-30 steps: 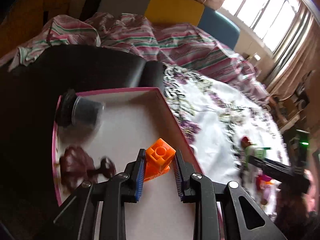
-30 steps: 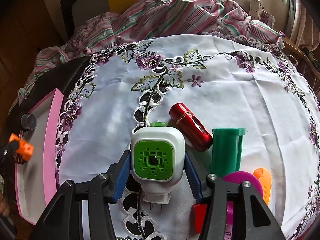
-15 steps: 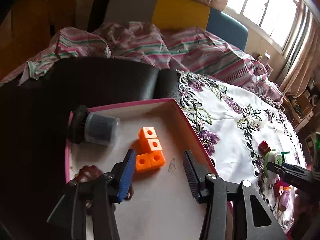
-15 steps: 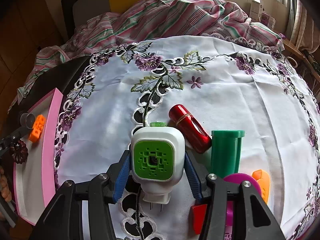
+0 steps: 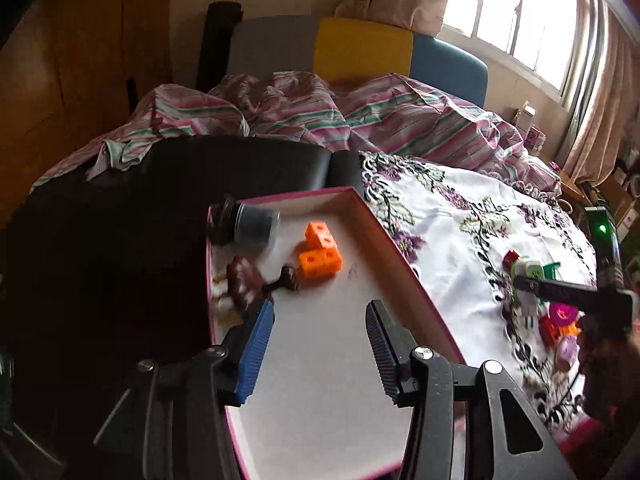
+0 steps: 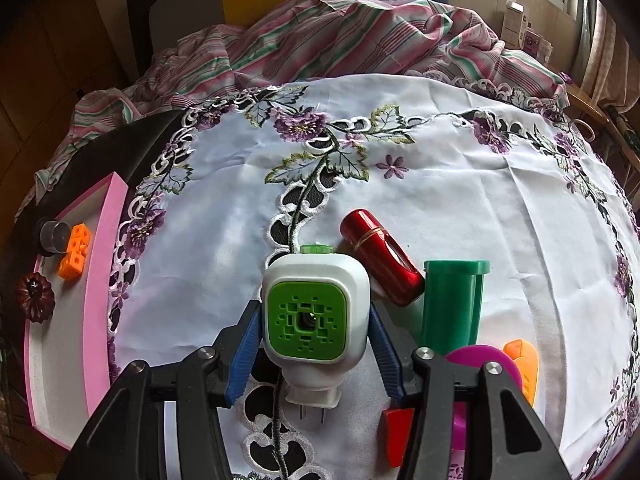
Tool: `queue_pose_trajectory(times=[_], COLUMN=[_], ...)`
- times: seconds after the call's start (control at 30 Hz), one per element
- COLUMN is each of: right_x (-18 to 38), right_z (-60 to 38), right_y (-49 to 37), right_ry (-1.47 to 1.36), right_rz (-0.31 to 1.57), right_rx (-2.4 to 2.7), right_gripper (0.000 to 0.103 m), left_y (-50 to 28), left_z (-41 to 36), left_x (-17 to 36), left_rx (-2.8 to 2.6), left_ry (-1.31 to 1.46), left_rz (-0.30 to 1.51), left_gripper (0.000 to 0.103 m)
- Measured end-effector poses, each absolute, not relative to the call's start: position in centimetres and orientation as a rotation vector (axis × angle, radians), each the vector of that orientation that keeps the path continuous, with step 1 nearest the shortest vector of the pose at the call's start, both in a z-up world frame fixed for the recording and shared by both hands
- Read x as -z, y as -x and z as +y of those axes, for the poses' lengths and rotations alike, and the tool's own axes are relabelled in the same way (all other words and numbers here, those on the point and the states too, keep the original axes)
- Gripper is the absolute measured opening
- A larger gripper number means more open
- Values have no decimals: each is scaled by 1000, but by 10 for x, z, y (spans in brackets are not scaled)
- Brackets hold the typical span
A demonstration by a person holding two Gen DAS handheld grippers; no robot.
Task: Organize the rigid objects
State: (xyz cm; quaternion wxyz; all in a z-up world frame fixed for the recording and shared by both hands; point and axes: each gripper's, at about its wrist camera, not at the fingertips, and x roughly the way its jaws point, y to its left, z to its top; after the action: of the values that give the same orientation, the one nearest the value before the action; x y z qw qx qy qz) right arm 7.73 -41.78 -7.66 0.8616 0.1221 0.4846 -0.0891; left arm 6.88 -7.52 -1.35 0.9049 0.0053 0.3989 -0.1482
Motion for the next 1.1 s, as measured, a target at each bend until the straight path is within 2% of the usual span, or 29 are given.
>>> queue_pose_trajectory(times=[1.1], right_x=[69], right_z=[-390], right_y=[-74], right_ry=[-237], right_rz=[981], right_rx=[61], right_gripper=[53], left_y=[-35], left_z=[-20], left_x=[26], left_rx=[214], left_ry=[37], left_rz=[859], left_gripper=[50])
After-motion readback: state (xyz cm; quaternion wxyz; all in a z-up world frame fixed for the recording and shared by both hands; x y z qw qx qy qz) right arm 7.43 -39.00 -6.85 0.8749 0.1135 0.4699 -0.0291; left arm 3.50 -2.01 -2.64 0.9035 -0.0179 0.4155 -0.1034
